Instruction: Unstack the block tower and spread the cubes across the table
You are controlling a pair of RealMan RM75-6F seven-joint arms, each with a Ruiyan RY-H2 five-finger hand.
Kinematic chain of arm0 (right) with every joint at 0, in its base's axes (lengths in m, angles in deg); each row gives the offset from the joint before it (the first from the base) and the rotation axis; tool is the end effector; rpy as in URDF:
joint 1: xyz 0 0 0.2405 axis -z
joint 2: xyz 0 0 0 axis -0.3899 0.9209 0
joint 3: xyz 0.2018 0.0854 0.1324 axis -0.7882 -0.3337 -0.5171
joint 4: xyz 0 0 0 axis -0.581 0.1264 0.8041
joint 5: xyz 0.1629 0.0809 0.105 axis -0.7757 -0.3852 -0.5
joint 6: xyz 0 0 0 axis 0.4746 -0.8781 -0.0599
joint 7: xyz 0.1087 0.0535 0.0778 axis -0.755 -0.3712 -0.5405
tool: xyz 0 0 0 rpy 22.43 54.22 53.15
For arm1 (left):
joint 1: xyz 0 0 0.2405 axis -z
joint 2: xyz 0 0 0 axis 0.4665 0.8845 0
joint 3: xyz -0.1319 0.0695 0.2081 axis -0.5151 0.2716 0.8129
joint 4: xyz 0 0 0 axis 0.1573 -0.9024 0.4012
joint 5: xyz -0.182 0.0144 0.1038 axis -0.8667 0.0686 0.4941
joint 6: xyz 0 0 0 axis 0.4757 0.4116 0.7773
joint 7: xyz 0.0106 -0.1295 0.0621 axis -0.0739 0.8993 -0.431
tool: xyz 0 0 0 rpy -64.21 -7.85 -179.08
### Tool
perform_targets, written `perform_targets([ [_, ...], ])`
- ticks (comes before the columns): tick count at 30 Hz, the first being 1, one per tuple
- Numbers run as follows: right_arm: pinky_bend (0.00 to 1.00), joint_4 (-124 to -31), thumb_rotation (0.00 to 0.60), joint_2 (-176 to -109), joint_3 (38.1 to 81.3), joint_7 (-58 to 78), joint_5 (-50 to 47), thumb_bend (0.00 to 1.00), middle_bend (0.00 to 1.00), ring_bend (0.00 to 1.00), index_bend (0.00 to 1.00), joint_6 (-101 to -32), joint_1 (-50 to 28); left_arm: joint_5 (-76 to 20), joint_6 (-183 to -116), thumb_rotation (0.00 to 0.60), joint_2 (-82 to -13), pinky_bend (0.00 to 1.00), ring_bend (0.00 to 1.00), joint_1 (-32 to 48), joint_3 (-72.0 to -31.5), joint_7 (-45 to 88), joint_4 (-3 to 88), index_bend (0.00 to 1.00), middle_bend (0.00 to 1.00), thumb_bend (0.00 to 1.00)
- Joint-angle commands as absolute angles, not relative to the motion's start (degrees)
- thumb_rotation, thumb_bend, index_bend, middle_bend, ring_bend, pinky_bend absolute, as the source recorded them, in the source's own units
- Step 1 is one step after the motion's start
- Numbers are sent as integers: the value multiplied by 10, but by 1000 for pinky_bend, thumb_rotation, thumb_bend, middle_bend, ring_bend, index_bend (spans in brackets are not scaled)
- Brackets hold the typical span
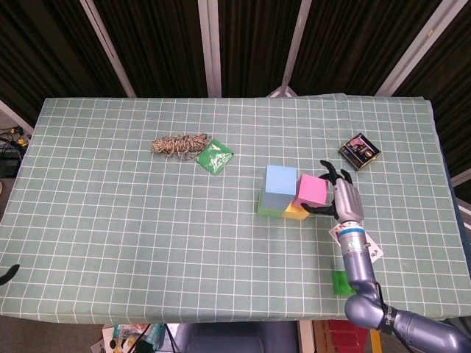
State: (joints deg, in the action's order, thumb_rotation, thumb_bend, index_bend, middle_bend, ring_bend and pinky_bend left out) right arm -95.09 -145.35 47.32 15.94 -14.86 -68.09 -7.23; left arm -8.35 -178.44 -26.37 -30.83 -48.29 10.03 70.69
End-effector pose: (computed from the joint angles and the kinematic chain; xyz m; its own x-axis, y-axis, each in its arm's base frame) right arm -0.1992 -0.3432 0.0477 -0.1578 -0.0848 0.9838 -0.9822 0.1158 -0.1476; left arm -0.3103 0.1419 0.1865 0.4961 -0.0818 0.8644 0.8556 0.2158 -0.4706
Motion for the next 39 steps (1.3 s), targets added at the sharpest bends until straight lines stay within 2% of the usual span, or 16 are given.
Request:
perform_targets([
  [1,0,-948,600,-1441,469,153,-151,131,542,261,148,-685,-65,-84,-1783,600,-265,80,0,-307,-483,98,707,167,0,194],
  [7,0,-936,600,-1408,473,149,-155,131,542,260,168,-683,-49,-85,-1782,600,-267,80,0,-306,-483,93,707,167,0,194],
  [14,0,-925,600,-1357,497,117,-151,132,542,260,199,-640,-21,-89,-1787,600,-266,80,0,-309,-485,98,708,167,0,194],
  [20,0,-891,600,-1345,518,91,-130,132,542,260,199,-628,-3,-91,-1791,600,-263,80,0,-312,-487,105,710,167,0,194],
  [21,0,-887,600,-1344,520,84,-127,132,542,260,199,-625,-1,-171,-1799,600,-272,80,0,-342,-494,124,727,167,0,194],
  [22,0,-883,600,-1344,522,78,-123,131,540,260,199,-622,0,-155,-1833,600,-267,80,0,-357,-484,90,768,167,0,194],
  [23,0,-879,600,-1345,524,74,-119,131,531,260,199,-620,0,-163,-1819,600,-265,80,0,-339,-496,62,779,167,0,194],
  [27,0,-858,600,-1353,532,75,-110,131,419,233,189,-613,-2,-152,-1800,600,-258,80,0,-330,-492,63,755,167,0,194],
  [33,0,-841,600,-1360,544,89,-110,131,58,40,52,-595,-8,-117,-1799,600,-253,80,0,-328,-482,88,728,167,0,194],
  [35,0,-839,600,-1359,549,103,-112,131,7,7,15,-591,-11,-110,-1798,600,-253,80,0,-327,-481,95,722,167,0,194],
  [39,0,-854,600,-1353,548,111,-110,131,0,0,0,-595,-12,-101,-1800,600,-253,80,0,-327,-480,104,716,167,0,194],
])
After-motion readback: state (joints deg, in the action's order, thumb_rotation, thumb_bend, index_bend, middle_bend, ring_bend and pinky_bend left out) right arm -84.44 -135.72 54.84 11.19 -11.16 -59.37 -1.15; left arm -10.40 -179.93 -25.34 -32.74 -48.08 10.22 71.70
